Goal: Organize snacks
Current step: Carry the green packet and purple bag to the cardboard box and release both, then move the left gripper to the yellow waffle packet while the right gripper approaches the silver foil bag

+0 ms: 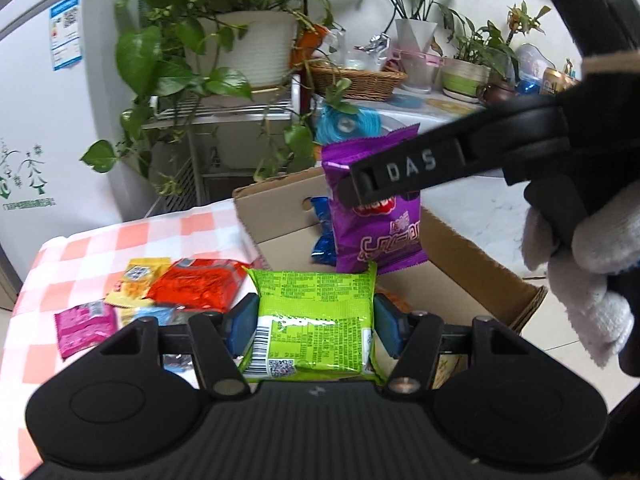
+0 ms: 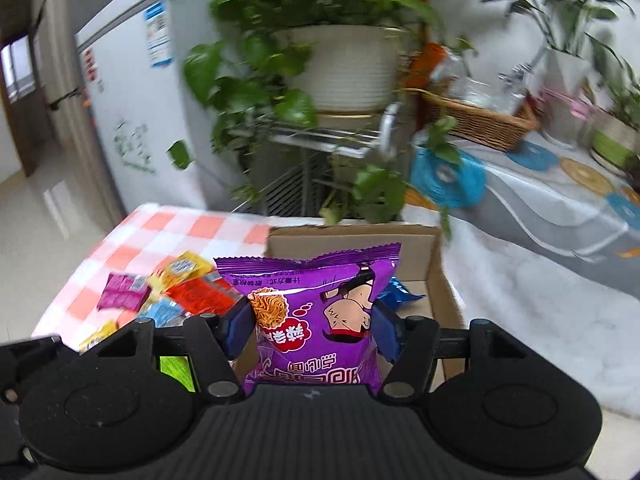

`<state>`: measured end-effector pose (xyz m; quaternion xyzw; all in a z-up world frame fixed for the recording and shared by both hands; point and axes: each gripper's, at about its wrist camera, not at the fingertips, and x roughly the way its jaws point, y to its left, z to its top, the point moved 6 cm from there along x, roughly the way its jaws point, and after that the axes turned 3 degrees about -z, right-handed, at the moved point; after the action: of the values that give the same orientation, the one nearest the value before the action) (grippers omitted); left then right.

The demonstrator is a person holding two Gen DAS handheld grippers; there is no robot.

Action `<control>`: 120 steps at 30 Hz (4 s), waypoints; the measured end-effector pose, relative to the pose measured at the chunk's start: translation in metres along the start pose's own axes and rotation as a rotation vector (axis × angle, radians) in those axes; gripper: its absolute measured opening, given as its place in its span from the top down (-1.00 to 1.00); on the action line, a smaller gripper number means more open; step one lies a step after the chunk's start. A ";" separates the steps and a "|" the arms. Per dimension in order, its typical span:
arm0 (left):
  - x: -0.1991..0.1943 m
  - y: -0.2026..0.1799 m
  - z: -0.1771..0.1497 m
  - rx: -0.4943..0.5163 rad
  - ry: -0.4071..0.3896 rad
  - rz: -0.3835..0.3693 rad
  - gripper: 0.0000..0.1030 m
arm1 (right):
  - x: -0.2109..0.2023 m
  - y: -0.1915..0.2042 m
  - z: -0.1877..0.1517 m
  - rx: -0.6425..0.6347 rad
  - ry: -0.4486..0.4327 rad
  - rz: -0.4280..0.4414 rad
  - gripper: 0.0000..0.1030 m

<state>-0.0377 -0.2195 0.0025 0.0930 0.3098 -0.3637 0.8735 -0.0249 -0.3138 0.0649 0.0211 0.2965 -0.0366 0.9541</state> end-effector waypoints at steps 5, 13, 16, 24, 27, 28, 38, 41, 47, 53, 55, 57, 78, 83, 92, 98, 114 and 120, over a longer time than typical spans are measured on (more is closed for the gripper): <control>0.012 -0.010 0.006 -0.016 0.004 -0.036 -0.32 | 0.000 -0.016 0.004 0.102 -0.016 -0.026 -0.51; 0.005 -0.007 0.008 -0.007 -0.014 -0.033 -0.58 | 0.002 -0.011 0.007 0.101 -0.024 -0.004 -0.63; 0.002 0.000 0.004 -0.001 -0.002 -0.025 -0.62 | 0.003 -0.007 0.007 0.084 -0.023 0.008 -0.67; -0.007 0.041 -0.018 -0.034 0.044 0.034 -0.66 | 0.008 0.011 0.006 0.030 -0.010 0.034 -0.75; -0.012 0.061 -0.029 -0.060 0.057 0.064 -0.67 | 0.009 0.020 0.006 -0.001 -0.008 0.051 -0.77; -0.014 0.068 -0.033 -0.065 0.062 0.074 -0.67 | 0.010 0.024 0.006 -0.012 -0.007 0.056 -0.78; -0.030 0.126 -0.066 -0.098 0.122 0.155 -0.67 | 0.016 0.053 0.004 -0.074 0.013 0.139 -0.79; -0.036 0.139 -0.071 -0.095 0.133 0.163 -0.67 | 0.017 0.052 0.005 -0.051 0.025 0.165 -0.79; -0.048 0.160 -0.072 -0.100 0.129 0.184 -0.69 | 0.009 0.034 0.001 -0.007 0.027 0.187 -0.80; -0.043 0.178 -0.072 -0.101 0.141 0.205 -0.77 | 0.003 0.004 -0.004 0.047 0.027 0.139 -0.80; -0.038 0.185 -0.072 -0.112 0.149 0.219 -0.77 | 0.003 -0.001 -0.004 0.064 0.026 0.131 -0.80; -0.032 0.193 -0.073 -0.136 0.156 0.225 -0.77 | 0.003 -0.005 -0.004 0.092 0.023 0.143 -0.80; 0.023 0.212 -0.084 -0.204 0.183 0.266 -0.77 | 0.018 0.080 -0.017 0.013 0.122 0.389 -0.82; 0.022 0.217 -0.087 -0.219 0.172 0.264 -0.77 | 0.024 0.111 -0.024 -0.054 0.159 0.443 -0.82; 0.012 0.232 -0.098 -0.270 0.185 0.288 -0.79 | 0.052 0.136 -0.029 -0.127 0.183 0.367 -0.82; 0.002 0.238 -0.103 -0.276 0.194 0.308 -0.78 | 0.069 0.146 -0.033 -0.105 0.221 0.379 -0.82; 0.001 0.238 -0.106 -0.272 0.213 0.310 -0.78 | 0.105 0.142 -0.031 -0.159 0.103 0.151 -0.82; -0.005 0.244 -0.107 -0.266 0.237 0.350 -0.77 | 0.112 0.112 -0.029 -0.045 0.173 0.122 -0.83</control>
<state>0.0777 -0.0001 -0.0945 0.0715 0.4343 -0.1494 0.8854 0.0602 -0.2066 -0.0200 0.0206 0.3767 0.0304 0.9256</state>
